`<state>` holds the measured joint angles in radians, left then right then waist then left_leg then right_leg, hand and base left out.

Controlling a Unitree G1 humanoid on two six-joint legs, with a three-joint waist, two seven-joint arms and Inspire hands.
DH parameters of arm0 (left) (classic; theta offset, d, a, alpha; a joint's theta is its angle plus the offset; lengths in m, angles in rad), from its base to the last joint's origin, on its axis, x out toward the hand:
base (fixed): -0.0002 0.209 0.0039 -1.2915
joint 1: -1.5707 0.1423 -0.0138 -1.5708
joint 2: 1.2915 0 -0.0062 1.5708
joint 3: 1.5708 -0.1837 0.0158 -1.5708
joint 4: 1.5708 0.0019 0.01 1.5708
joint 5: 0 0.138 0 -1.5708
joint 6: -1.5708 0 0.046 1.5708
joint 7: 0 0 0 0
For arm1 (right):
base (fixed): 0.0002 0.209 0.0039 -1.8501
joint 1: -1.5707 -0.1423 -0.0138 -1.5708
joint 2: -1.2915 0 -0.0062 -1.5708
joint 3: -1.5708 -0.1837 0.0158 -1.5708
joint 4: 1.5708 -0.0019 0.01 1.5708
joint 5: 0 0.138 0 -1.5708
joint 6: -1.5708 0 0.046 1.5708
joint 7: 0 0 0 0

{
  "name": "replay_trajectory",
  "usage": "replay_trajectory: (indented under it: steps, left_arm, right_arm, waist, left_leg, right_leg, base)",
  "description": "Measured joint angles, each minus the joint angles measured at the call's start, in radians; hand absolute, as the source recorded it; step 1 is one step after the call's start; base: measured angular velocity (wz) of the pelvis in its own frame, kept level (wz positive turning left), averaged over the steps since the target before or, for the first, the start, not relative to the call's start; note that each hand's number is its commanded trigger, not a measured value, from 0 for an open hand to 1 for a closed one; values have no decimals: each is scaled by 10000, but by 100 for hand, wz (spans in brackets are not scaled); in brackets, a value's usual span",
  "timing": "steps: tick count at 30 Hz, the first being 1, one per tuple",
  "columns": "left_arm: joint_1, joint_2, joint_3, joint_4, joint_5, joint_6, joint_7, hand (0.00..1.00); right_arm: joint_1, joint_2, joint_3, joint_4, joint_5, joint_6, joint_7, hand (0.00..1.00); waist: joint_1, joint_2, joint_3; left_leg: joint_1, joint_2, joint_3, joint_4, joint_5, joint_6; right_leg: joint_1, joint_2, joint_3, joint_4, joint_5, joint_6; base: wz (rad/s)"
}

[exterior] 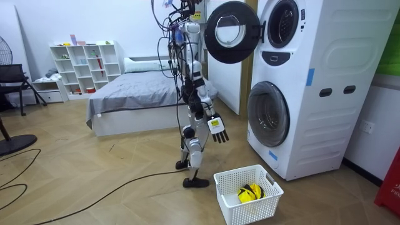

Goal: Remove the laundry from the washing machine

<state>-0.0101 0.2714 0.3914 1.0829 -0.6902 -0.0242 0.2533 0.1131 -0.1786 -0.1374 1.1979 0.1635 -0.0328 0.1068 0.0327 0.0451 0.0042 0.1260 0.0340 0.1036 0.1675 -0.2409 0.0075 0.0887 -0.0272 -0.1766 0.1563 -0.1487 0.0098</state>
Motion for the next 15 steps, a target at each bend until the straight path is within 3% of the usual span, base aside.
replay_trajectory:
  steps: [1, 2, 3, 9, 11, 15]
  left_arm:
    - [-283, 271, 43, -210, -410, 2, 29, 0]
    - [-400, 364, 122, -432, -516, 4, 64, 0]
    - [-566, 505, 187, -1077, -586, 1, 202, 0]
    - [-819, 1266, 491, -4701, -1471, -69, 815, 0]
    - [-978, 1498, 596, -5190, -1091, -74, 1077, 0]
    - [-985, 1551, 838, -6299, -925, 254, 1946, 0]
  right_arm:
    - [15, -41, -170, -58, -188, 0, -57, 0]
    - [63, -55, -238, -166, -253, 5, -76, 0]
    - [219, -73, -310, -415, -287, -12, -126, 0]
    - [645, -72, -438, -936, -251, -19, -349, 0]
    - [773, -73, -439, -977, -254, -18, -481, 0]
    - [1033, 44, -548, -1109, -282, 36, -531, 0]
  waist:
    - [-2, 91, -13]
    - [-18, 82, -24]
    - [-25, 183, 13]
    - [35, 379, -71]
    - [191, 416, -77]
    - [275, 302, -91]
  left_leg:
    - [23, 0, 15, -1, 0, 0]
    - [37, -1, 17, -7, 0, 1]
    - [39, -2, 26, -16, 1, 1]
    - [25, 1, 38, -32, 1, 4]
    - [78, -5, 28, -32, 6, 6]
    - [47, -8, -64, -34, 6, 6]
  right_leg:
    - [-12, 0, 32, 37, 0, 0]
    - [-16, 0, 39, 51, 0, 0]
    - [-49, 0, 59, 100, -1, 2]
    - [-214, 29, 135, 142, -3, 5]
    - [-201, 36, 242, 152, -4, 6]
    - [-215, 36, 257, 123, -4, 7]
  base:
    - [-6]
    - [-6]
    - [-4]
    - [-8]
    - [-15]
    - [1]
